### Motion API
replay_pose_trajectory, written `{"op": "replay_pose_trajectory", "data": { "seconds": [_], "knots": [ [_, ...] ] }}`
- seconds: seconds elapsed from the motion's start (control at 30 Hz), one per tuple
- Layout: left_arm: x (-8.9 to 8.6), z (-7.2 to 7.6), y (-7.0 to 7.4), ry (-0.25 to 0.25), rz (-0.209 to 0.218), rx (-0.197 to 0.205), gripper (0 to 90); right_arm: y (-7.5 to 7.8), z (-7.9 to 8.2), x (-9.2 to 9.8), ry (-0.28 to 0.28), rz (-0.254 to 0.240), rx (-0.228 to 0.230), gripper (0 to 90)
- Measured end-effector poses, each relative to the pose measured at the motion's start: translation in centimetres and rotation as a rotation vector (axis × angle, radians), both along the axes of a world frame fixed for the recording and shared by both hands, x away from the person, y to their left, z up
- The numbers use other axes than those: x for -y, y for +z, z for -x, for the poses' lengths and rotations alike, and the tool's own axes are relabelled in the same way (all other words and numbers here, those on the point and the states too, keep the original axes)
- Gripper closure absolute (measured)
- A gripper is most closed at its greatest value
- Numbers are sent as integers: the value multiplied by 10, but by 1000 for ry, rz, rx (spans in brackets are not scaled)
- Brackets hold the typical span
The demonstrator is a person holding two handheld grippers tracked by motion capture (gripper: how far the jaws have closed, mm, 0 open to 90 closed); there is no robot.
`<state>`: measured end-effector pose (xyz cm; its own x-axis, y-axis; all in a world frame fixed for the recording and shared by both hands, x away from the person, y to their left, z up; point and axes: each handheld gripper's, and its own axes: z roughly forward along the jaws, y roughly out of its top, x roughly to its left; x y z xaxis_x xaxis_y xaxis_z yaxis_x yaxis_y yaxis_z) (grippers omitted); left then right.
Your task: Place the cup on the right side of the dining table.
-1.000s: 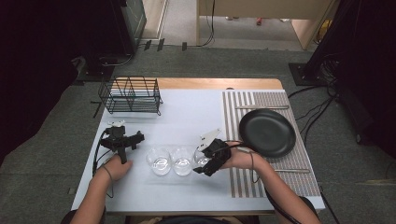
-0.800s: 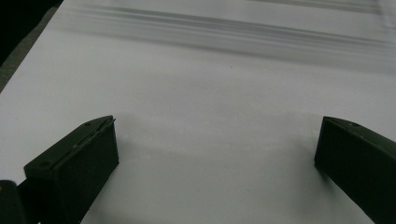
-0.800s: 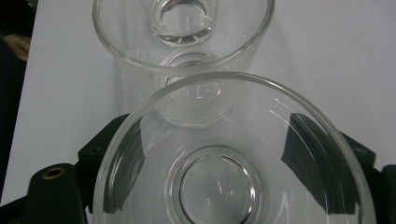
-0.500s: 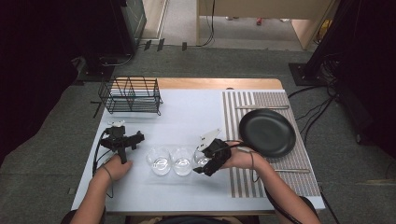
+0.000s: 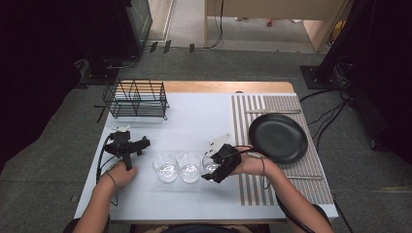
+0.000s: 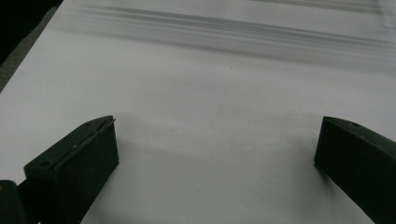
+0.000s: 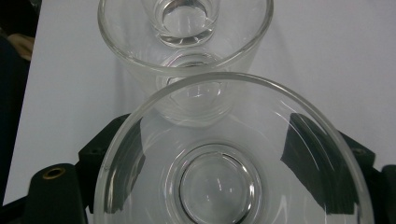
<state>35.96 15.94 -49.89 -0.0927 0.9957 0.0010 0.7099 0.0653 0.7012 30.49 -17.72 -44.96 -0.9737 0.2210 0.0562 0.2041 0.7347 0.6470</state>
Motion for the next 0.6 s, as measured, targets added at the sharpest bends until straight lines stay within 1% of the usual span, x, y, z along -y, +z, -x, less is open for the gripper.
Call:
{"op": "replay_pose_trajectory", "data": {
  "seconds": [0.03,0.07,0.23,0.3,0.53,0.6],
  "knots": [
    [0,0,0,0,0,0,0,0,0,0,-1,-1,-4,193],
    [0,0,0,0,0,0,0,0,-1,1,-3,-4,2,193],
    [0,0,0,0,0,0,0,3,-3,4,-23,-22,-11,193],
    [0,0,0,0,0,0,0,3,-3,4,-30,-22,-5,193],
    [0,0,0,0,0,0,0,4,-6,6,-54,-22,-11,193],
    [0,0,0,0,0,0,0,5,-6,6,-58,-25,-2,193]
  ]
}}
